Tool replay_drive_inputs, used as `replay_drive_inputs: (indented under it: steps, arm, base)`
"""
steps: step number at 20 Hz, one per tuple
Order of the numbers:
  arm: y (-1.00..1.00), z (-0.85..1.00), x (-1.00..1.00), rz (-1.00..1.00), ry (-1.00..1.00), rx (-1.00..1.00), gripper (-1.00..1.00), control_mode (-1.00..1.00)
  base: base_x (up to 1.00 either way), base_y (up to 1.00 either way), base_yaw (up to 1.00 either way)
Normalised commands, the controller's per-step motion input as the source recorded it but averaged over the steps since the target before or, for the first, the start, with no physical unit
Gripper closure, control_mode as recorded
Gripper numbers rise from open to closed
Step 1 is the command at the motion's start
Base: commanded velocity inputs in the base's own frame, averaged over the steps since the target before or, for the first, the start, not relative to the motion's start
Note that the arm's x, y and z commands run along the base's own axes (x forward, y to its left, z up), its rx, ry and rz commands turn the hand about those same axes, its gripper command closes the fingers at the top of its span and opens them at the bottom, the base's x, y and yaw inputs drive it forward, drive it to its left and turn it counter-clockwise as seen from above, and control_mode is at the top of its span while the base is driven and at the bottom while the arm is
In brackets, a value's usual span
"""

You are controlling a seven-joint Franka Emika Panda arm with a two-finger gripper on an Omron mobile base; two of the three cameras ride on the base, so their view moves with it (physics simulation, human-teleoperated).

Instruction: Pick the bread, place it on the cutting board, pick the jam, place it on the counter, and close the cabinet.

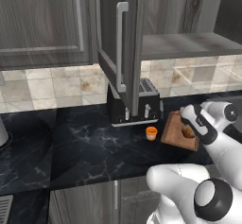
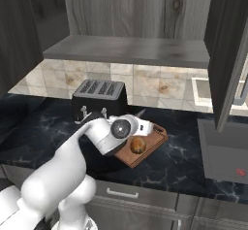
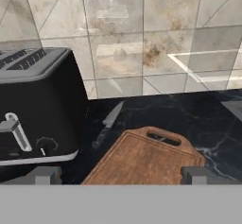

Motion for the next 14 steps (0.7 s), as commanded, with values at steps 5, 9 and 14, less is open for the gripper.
replay_drive_inputs:
  steps: [5,9,14]
  arm:
    - [0.18,0.42,-0.03,0.00,-0.02,0.00,-1.00,-1.00]
    - [0.13,0.46,-0.06,0.00,-0.02,0.00,-1.00,-1.00]
    - [0.13,0.45,-0.11,0.00,-0.01,0.00,-1.00,-1.00]
  base:
    - [0.00,0.00,0.00]
    - [0.00,0.00,0.00]
    - [0.00,0.00,0.00]
